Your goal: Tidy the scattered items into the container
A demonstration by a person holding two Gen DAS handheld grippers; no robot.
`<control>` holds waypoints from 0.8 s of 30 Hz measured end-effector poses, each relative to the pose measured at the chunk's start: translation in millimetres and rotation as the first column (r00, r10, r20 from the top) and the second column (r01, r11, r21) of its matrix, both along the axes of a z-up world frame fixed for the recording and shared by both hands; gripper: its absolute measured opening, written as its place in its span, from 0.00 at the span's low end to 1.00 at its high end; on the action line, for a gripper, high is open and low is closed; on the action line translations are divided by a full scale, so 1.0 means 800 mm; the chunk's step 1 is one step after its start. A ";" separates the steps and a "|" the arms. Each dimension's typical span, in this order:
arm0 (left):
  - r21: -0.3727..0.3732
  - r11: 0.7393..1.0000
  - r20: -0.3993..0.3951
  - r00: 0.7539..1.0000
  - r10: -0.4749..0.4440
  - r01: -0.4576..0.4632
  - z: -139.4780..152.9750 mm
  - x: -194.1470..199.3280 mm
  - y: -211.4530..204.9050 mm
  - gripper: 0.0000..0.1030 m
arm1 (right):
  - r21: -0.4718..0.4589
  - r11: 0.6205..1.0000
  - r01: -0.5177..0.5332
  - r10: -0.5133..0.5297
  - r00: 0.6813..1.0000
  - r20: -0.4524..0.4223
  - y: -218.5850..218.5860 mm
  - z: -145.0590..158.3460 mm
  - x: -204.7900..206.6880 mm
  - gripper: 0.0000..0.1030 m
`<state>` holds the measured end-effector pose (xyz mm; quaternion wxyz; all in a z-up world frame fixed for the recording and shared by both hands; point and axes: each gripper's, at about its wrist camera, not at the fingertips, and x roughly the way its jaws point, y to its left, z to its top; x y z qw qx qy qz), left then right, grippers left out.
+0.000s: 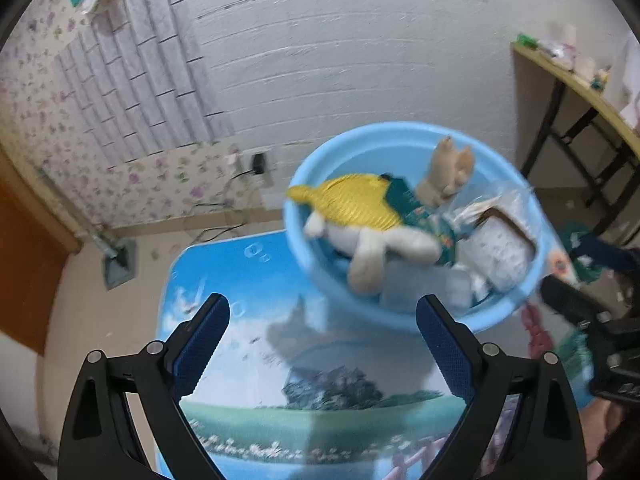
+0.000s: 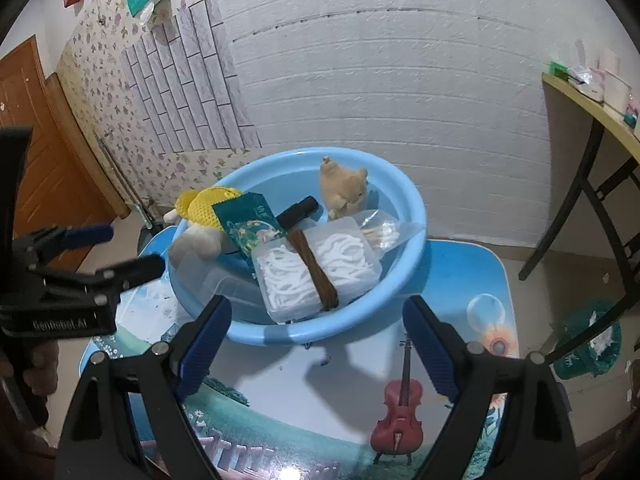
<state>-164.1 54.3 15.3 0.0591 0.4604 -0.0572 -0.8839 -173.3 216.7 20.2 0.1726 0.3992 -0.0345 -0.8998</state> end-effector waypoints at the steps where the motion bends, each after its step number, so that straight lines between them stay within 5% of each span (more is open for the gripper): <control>1: -0.019 1.000 0.006 1.000 0.018 -0.018 -0.001 0.002 0.001 0.92 | -0.003 1.000 0.006 -0.006 1.000 0.002 0.000 0.002 0.001 0.86; 6: -0.029 0.997 -0.009 0.998 0.065 -0.066 0.011 0.008 0.007 0.92 | 0.028 1.000 0.012 -0.011 1.000 -0.023 -0.006 0.015 0.014 0.88; 9: -0.085 0.994 -0.084 0.994 0.066 -0.073 0.026 0.020 0.020 0.92 | 0.015 1.000 0.009 -0.008 0.999 -0.046 -0.006 0.025 0.028 1.00; 14: -0.036 0.998 -0.092 0.994 0.053 -0.057 0.037 0.029 0.030 0.92 | 0.023 1.000 -0.005 0.006 0.998 -0.065 -0.001 0.032 0.047 1.00; 19: -0.137 0.990 -0.123 0.992 0.008 -0.025 0.039 0.038 0.055 0.92 | -0.001 1.000 -0.018 0.018 0.997 -0.070 0.012 0.037 0.057 1.00; 24: -0.125 0.992 -0.094 0.995 -0.018 0.006 0.032 0.049 0.063 0.92 | 0.000 1.000 -0.012 0.012 0.998 -0.061 0.015 0.033 0.062 1.00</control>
